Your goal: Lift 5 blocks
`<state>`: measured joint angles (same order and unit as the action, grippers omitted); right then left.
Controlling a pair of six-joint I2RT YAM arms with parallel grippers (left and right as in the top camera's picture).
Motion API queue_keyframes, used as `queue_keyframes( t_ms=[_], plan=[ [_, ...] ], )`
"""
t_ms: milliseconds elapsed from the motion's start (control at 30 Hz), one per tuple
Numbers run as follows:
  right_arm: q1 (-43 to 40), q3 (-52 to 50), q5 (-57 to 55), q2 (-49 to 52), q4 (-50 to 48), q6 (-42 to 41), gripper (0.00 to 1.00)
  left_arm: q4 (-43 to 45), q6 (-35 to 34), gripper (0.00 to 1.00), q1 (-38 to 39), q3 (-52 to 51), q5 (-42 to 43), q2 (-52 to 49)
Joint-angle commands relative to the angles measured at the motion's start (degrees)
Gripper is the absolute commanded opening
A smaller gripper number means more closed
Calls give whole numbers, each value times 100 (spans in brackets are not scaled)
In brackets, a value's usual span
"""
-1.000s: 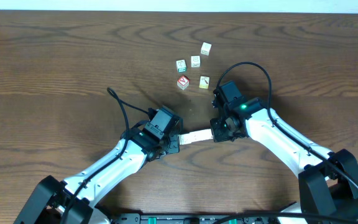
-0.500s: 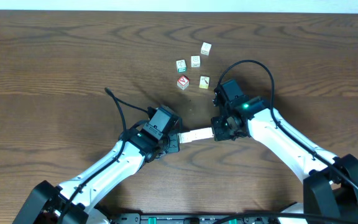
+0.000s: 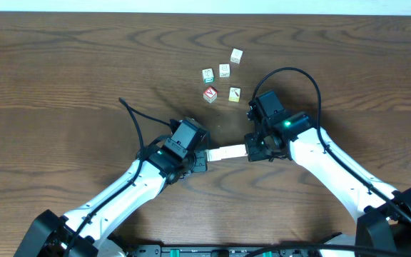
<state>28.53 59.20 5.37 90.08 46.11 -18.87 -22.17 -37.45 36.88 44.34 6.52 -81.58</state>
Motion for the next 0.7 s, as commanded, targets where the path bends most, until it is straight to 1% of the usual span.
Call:
queue_keyframes(
  t_ms=[0,667],
  plan=[
    [533,254,1860,-107,-146,24,1,374,57,7,280,656,1102,229],
    [533,612,1845,-170,109,24,1,166,122,7,280,920,1082,337]
  ],
)
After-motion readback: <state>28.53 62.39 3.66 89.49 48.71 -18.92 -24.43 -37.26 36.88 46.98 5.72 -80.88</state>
